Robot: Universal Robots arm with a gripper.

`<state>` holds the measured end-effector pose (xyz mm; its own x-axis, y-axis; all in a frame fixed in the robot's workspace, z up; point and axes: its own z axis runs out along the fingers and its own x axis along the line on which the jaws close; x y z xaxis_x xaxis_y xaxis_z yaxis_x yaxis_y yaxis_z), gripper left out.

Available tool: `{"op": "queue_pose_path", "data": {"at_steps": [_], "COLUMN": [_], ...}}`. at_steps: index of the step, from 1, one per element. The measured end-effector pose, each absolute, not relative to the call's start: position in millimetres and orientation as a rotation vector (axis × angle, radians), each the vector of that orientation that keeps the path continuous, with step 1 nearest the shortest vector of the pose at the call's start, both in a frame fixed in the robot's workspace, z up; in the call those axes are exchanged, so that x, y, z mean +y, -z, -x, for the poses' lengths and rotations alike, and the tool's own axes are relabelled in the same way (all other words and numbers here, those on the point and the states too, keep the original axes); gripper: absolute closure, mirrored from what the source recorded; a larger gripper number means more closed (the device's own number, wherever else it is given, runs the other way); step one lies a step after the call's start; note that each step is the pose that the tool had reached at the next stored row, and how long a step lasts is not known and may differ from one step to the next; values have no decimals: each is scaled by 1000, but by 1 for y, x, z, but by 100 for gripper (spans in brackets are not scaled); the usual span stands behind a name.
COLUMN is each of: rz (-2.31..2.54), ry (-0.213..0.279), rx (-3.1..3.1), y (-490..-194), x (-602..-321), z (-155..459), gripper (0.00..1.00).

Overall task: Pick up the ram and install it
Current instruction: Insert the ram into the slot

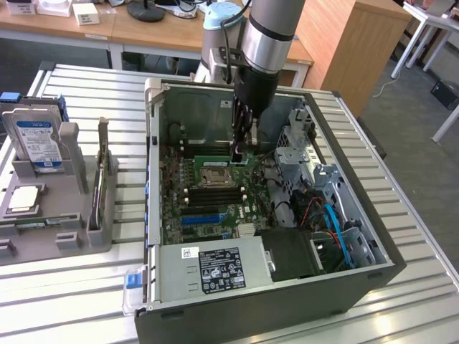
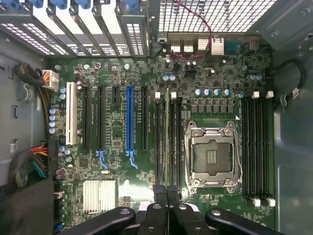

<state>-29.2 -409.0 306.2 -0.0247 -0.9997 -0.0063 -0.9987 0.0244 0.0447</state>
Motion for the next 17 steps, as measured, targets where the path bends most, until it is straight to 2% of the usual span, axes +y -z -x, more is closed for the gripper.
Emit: {"op": "queue_pose_path", "data": {"at_steps": [17], "rz": [-2175], "ry": [57], "rx": [-2229], "y": [-287], "x": [-409], "z": [29], "gripper": [88]}}
